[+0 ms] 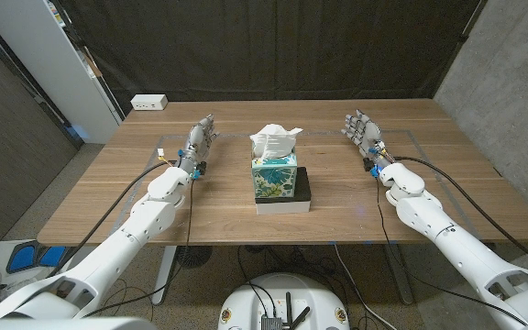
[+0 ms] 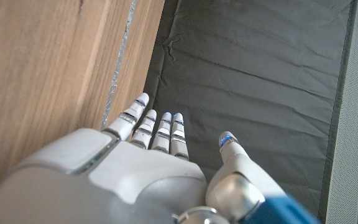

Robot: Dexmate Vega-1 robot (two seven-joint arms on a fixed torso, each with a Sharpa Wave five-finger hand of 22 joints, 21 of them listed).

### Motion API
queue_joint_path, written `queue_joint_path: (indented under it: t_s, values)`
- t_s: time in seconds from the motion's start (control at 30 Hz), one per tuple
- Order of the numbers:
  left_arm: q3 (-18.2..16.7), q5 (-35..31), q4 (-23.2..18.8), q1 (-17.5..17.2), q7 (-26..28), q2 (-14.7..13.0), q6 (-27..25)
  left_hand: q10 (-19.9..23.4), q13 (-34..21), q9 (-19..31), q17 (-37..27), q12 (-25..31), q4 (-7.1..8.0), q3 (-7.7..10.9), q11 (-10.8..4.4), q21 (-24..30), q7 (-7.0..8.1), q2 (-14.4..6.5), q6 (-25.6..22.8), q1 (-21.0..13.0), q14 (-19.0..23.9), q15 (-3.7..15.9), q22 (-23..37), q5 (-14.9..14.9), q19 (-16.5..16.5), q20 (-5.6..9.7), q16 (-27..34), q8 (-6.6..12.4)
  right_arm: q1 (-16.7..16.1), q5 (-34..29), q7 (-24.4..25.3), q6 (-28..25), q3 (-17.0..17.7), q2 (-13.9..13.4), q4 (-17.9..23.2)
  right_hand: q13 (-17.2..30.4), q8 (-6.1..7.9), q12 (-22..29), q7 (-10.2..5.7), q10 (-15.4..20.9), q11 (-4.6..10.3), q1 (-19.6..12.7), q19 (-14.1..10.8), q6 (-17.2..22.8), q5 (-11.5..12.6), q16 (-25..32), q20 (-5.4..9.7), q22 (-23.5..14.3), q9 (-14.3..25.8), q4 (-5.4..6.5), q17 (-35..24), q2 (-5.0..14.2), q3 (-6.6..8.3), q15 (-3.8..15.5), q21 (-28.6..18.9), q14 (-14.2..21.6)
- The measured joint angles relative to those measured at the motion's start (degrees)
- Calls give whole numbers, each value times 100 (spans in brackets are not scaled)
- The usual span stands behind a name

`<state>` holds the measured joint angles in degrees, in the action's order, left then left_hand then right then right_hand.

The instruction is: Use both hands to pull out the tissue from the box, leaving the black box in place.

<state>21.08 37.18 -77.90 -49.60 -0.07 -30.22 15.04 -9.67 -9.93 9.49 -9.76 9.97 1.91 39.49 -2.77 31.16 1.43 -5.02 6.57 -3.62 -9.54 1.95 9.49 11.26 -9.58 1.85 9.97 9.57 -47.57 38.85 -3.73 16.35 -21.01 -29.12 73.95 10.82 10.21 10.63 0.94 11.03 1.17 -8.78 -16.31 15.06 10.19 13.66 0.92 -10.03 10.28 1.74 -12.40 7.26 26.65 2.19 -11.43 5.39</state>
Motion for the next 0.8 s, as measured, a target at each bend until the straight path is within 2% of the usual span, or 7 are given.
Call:
queue_joint_path:
  t_s: [0.1,0.3,0.57,0.63,0.67,0.73,0.8]
  values:
    - [-11,-5,-111,-55,57,-47,-38,0,-10,0,-7,0,19,19,0,0,-21,0,21,0,0,0,0,0,0,0,0,0,41,81,-76,6,21,50,-139,0,0,0,-18,-66,66,1,98,-51,0,-39,90,0,0,27,-22,1,-27,6,42,-89]
    - [-53,-41,-313,-121,120,-99,-36,0,-10,0,-27,21,73,21,0,0,-21,0,21,0,1,0,0,0,2,-2,27,0,105,163,-268,144,54,152,-376,0,0,0,-21,-91,47,93,156,-66,0,-39,71,0,0,56,-27,-2,-57,6,57,-88]
    - [-94,-45,-409,-181,123,-154,-33,0,-8,-1,-26,42,142,-1,0,-1,-21,-23,21,23,1,0,-1,48,7,2,45,40,109,149,-278,344,57,159,-391,-1,0,0,-21,-91,47,107,156,-66,22,-39,71,18,-1,72,-10,-16,-41,6,57,-88]
    - [-102,-57,-405,-185,116,-168,44,-11,4,-1,-23,63,142,-1,-13,-1,-19,-23,19,23,1,0,-1,48,117,21,45,47,103,122,-230,376,94,182,-422,-1,0,0,-21,-91,47,107,156,-66,22,-39,71,17,-1,72,8,-16,-41,4,57,-86]
    - [-103,-57,-395,-185,116,-172,44,-4,8,-1,-17,63,106,-33,-39,-10,7,-23,-4,23,1,0,-1,48,189,25,45,63,103,112,-213,387,94,182,-422,-1,0,0,-21,-89,46,107,156,-66,22,-39,71,17,-1,72,16,-16,-41,-8,57,-73]
    - [-103,-57,-358,-181,116,-189,44,26,6,-1,12,63,-153,-157,-166,-96,161,49,9,-8,41,8,-1,48,336,19,45,63,103,88,-176,405,94,182,-422,-1,22,0,-21,-69,25,107,156,-66,22,-39,71,17,-1,72,19,-16,-41,-16,57,-66]
    - [-103,-124,-310,-156,-22,-214,171,10,-6,-1,17,63,-520,-357,-282,-227,292,504,103,-117,55,11,-1,80,439,19,45,63,74,59,-130,419,106,189,-361,-1,43,0,-21,-69,25,107,156,-66,22,-39,71,17,-1,72,19,-16,-41,-16,57,-66]
